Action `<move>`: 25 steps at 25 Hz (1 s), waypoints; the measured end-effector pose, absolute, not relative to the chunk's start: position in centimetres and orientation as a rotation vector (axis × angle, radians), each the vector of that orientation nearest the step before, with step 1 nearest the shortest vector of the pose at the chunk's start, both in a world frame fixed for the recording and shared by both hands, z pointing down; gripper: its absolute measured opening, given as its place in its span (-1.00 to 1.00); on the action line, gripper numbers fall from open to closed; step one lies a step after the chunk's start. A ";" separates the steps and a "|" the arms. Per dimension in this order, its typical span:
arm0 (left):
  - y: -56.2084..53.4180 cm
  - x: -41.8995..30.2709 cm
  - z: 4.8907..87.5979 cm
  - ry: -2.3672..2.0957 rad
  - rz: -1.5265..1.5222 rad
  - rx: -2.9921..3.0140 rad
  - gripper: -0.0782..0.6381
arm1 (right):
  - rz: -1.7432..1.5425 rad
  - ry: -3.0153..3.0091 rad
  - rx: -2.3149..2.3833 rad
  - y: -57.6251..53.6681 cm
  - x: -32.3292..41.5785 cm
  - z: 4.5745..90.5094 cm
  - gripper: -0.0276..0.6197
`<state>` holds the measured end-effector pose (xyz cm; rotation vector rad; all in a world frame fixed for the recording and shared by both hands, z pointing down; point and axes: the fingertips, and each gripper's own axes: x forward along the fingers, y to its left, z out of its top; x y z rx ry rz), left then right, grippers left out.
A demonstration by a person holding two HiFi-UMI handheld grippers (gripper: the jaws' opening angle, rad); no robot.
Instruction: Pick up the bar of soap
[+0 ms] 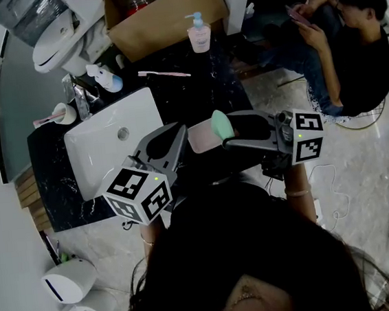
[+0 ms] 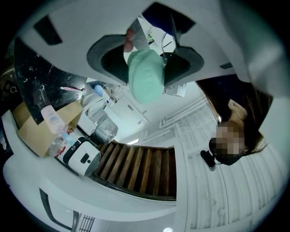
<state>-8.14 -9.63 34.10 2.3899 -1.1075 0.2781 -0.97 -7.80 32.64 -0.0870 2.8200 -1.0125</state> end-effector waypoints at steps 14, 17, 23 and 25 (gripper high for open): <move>-9.8 -8.3 34.3 -1.108 0.292 2.384 -0.79 | -0.999 2.819 -0.067 -7.7 -1.2 32.6 -0.15; -9.9 -8.4 34.3 -1.109 0.293 2.384 -0.79 | -1.000 2.819 -0.067 -7.7 -1.3 32.6 -0.15; -10.0 -8.6 34.2 -1.110 0.292 2.383 -0.79 | -1.004 2.820 -0.071 -7.8 -1.4 32.6 -0.15; -10.0 -8.6 34.2 -1.108 0.293 2.382 -0.79 | -1.011 2.820 -0.081 -7.9 -1.4 32.7 -0.15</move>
